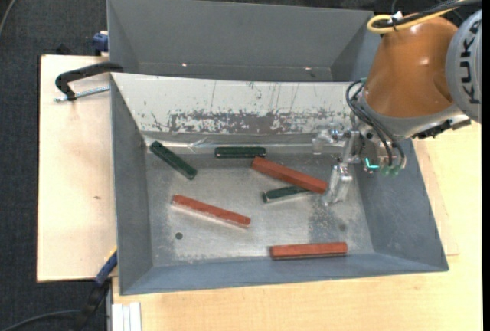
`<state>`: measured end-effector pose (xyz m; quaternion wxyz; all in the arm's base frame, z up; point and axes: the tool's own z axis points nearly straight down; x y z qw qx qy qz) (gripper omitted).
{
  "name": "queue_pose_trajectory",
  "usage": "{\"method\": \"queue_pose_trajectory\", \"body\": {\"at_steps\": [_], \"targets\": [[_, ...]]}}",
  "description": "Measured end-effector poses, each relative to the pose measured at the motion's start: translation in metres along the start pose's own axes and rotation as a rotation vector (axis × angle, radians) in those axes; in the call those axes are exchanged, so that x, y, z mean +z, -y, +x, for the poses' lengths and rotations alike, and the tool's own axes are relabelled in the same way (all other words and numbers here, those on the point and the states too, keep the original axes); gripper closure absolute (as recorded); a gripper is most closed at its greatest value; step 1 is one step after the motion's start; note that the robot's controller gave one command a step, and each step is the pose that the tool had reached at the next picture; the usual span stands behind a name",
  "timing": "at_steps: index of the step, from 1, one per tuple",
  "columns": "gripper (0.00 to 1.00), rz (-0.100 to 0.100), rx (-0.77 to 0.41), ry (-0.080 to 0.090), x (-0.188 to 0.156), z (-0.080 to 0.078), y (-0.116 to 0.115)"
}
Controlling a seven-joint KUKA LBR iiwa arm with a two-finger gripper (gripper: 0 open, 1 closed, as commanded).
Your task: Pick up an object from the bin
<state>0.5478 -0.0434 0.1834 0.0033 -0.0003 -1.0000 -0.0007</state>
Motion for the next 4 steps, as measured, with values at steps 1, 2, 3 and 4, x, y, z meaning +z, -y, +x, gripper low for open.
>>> {"method": "queue_pose_trajectory", "body": {"at_steps": [1, 2, 3, 4], "targets": [[0.0, 0.0, 0.007, 0.002, 0.115, -0.036, 0.008], [1.0, 0.001, 0.006, 0.008, 0.11, -0.038, 0.008], [1.0, 0.006, -0.379, 0.018, -0.017, -0.03, 0.027], [1.0, 0.009, -0.718, 0.016, -0.074, -0.026, 0.051]]}}
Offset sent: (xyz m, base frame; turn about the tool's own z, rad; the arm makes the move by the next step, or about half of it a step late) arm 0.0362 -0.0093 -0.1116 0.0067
